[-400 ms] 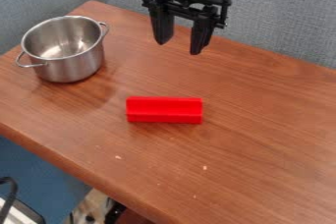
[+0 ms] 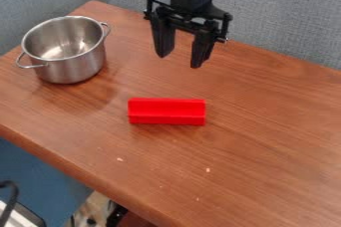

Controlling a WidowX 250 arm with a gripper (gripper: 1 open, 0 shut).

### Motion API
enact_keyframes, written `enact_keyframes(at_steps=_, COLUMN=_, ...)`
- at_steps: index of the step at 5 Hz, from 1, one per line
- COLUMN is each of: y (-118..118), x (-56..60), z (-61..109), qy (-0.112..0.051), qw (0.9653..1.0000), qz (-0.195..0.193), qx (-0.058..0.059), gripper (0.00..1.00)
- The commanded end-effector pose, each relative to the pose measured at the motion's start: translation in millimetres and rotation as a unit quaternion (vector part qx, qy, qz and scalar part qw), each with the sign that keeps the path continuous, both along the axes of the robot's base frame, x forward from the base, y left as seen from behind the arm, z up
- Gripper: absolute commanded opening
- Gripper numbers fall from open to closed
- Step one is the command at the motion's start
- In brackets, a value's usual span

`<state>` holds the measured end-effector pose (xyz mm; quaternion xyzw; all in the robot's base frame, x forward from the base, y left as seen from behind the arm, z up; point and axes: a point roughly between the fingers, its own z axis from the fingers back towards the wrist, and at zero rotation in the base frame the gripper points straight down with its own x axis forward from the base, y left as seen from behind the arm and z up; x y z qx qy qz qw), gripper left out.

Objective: Put the red object in the metal pot

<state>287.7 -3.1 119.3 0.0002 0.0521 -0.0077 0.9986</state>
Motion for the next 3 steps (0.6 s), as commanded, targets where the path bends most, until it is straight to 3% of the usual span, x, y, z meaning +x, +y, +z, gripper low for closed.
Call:
enact_keyframes(at_steps=1, y=0, x=-1.2, z=0.0, qy=-0.003, qw=1.0000, qz=-0.006, qx=0.004, gripper=1.00)
enact_keyframes(at_steps=2, y=-1, x=-10.9, z=-4.0, qy=-0.007, qw=0.9988, qz=-0.047, qx=0.010, gripper=1.00)
enact_keyframes(at_steps=3, y=0, x=-24.8, z=-15.3, qy=-0.006, qw=0.9945, qz=-0.102, qx=0.024, gripper=1.00)
